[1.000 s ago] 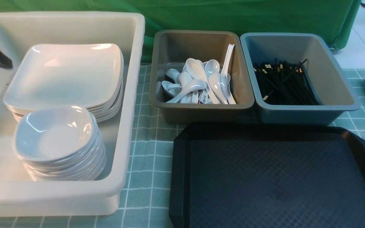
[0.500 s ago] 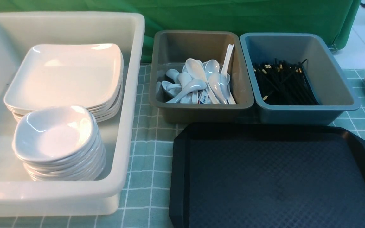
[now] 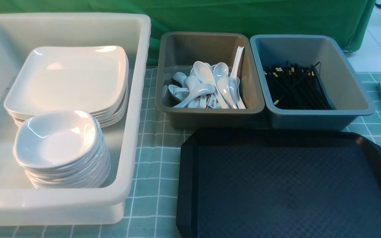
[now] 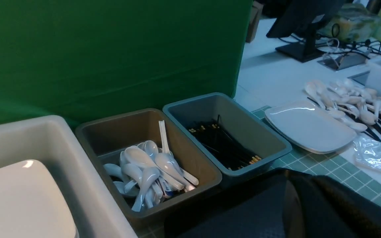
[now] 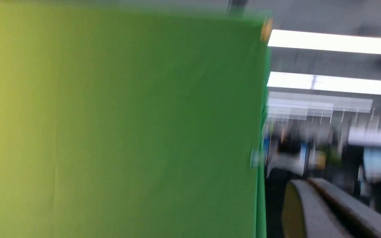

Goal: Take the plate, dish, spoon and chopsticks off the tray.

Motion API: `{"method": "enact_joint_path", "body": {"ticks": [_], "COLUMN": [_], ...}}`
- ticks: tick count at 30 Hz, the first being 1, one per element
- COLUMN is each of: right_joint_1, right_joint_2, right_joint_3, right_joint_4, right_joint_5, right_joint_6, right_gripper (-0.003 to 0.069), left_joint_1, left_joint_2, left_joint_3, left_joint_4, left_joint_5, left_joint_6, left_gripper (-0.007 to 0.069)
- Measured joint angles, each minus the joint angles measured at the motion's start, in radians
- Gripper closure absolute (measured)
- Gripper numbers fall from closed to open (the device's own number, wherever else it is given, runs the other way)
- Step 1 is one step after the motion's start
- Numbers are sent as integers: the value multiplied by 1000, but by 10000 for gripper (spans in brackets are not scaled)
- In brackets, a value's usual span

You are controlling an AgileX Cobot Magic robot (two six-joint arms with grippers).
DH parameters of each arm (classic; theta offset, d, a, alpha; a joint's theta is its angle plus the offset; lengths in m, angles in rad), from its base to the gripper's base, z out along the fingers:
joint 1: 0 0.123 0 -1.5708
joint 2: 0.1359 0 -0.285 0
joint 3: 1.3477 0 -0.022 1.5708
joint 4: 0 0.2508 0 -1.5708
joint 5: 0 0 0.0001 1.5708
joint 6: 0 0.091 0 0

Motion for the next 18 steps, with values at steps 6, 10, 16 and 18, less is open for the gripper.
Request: {"method": "enact_joint_path", "body": {"ticks": [6, 10, 16, 18], "right_joint_1": [0, 0, 0, 0], "right_joint_2": [-86, -88, -88, -88], "right_joint_3": [193, 214, 215, 215], "right_joint_4": [0, 0, 0, 0], "right_joint_5": [-145, -111, -24, -3], "right_joint_6": [2, 2, 2, 2], "right_gripper": [636, 635, 624, 622], "left_joint_1": [0, 0, 0, 0], "left_joint_2": [-313, -439, -456, -456], "left_joint_3": [391, 604, 747, 766], "left_joint_4": [111, 105, 64, 62], "left_joint_5": [-193, -398, -564, -575], "left_joint_6": [-33, -44, -45, -47], "left_gripper": [624, 618, 615, 614]}}
